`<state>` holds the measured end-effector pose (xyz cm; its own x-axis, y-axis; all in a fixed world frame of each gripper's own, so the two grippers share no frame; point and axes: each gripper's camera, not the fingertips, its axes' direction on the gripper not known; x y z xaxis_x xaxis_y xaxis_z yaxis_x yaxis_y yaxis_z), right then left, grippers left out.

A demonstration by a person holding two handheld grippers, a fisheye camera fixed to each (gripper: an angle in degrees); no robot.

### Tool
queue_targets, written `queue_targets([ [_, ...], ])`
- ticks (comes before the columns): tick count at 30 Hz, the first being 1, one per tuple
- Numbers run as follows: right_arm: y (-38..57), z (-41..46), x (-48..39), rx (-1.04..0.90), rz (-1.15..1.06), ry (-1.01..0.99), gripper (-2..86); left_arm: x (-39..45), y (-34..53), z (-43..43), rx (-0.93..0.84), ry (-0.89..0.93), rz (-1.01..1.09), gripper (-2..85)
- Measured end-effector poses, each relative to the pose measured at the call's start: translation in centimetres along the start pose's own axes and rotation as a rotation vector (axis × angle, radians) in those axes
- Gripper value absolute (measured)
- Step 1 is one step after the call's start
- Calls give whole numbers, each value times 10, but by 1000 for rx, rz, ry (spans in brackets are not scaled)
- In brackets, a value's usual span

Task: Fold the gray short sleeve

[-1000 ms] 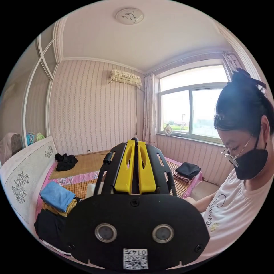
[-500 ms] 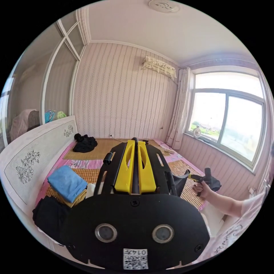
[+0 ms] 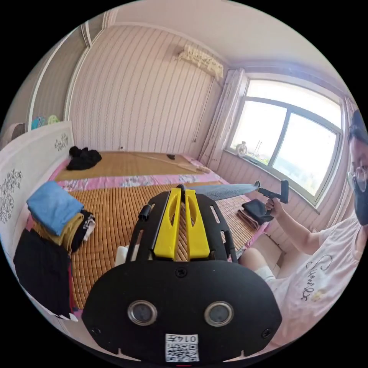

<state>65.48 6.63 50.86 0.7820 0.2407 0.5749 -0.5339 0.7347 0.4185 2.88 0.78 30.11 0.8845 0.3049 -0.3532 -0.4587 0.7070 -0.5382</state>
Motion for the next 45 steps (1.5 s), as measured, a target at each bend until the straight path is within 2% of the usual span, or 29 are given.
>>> queue_targets([
  [3,86,49,25,-245,186,61,3,-14,71,67,-224,-1,-130,-10],
  [5,145,86,42,-456,368,198,1,-19,121,117,-384,-50,-223,-10],
  [7,172,99,47,-538,487,283,0,-17,146,146,-474,-82,-255,-9],
  [10,186,107,39,-539,533,261,5,-10,168,180,-593,-96,-264,-9],
  [17,181,155,16,-690,483,232,85,-20,172,207,-647,-167,-309,-9],
  [21,188,188,9,-821,449,269,90,-24,171,208,-643,-173,-345,-9],
  [22,188,190,5,-827,416,337,73,-26,171,208,-640,-169,-358,-9],
  [25,188,179,5,-821,424,357,27,-28,172,205,-624,-155,-394,-8],
  [30,190,130,14,-675,538,171,6,-14,167,204,-631,-123,-356,-9],
  [35,192,70,14,-470,622,38,7,30,151,214,-837,-275,-84,-9],
  [41,197,38,2,-411,610,21,7,67,132,209,-853,-336,90,-9],
  [45,198,24,-9,-388,598,1,7,81,122,196,-823,-337,136,-9],
])
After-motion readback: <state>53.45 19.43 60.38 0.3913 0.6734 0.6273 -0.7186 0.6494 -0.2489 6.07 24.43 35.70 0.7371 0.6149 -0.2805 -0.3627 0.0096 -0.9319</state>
